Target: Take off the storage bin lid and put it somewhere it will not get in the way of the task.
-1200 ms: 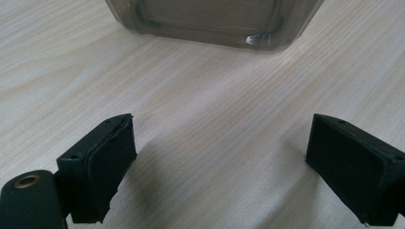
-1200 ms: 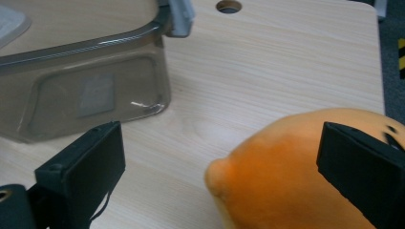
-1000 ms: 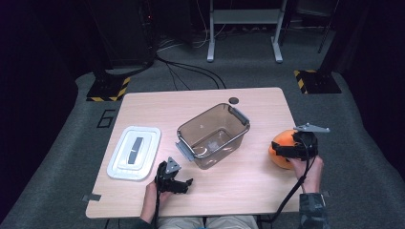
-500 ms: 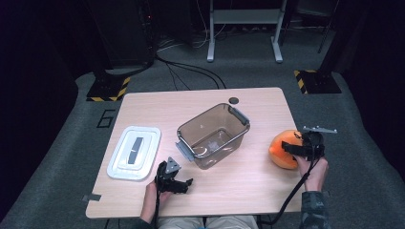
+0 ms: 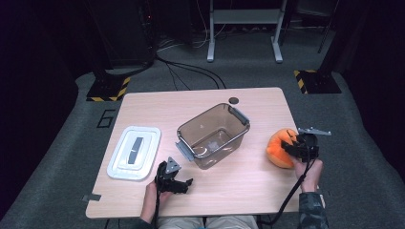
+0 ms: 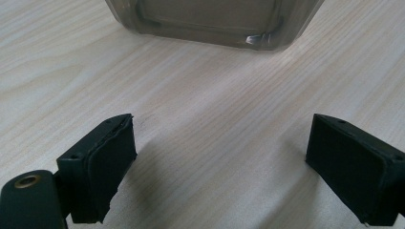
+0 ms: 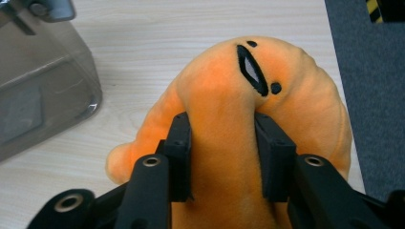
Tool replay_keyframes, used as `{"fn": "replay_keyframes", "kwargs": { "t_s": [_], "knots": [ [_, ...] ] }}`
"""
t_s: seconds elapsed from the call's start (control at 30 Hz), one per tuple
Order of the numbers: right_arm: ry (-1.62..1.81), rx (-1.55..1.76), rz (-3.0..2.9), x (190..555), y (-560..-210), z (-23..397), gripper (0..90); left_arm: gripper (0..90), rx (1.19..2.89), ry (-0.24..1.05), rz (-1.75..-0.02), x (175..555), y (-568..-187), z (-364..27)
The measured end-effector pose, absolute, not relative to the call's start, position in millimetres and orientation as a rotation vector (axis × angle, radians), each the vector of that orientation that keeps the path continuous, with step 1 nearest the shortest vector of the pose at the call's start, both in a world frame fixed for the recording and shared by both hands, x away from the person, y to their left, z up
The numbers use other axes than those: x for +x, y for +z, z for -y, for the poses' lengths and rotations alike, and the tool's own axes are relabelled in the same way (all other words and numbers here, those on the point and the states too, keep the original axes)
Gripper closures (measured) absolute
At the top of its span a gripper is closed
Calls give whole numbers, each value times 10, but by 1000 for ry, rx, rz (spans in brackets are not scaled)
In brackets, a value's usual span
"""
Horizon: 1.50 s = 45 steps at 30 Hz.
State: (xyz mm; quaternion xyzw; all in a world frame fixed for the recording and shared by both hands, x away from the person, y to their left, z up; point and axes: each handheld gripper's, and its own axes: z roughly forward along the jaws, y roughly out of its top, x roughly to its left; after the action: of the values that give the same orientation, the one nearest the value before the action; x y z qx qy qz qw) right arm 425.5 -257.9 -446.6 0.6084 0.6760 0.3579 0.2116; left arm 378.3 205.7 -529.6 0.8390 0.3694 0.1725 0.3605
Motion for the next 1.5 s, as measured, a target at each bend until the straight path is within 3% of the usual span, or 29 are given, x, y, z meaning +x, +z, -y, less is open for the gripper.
{"fn": "replay_keyframes", "kwargs": {
  "t_s": [0.57,0.67,0.73,0.77,0.9,1.27,1.5],
  "knots": [
    [1077,1409,-2152,4106,-4312,2378,609,93,2175,431,-945,3790,-5288,-2068],
    [1019,1415,-2190,4112,-4400,2368,517,93,2172,434,-946,3788,-5289,-2067],
    [1053,1448,-2183,4094,-4396,2394,402,93,2176,433,-943,3791,-5289,-2069],
    [1060,1473,-2152,4083,-4382,2405,303,93,2176,433,-943,3790,-5288,-2070],
    [1111,1558,-2061,4061,-4330,2436,145,93,2176,433,-944,3791,-5288,-2069],
    [1078,1787,-1923,4165,-4394,2435,171,93,2173,433,-946,3788,-5289,-2067],
    [1039,1793,-1981,4196,-4472,2389,355,93,2172,434,-946,3788,-5290,-2066]
  ]
}}
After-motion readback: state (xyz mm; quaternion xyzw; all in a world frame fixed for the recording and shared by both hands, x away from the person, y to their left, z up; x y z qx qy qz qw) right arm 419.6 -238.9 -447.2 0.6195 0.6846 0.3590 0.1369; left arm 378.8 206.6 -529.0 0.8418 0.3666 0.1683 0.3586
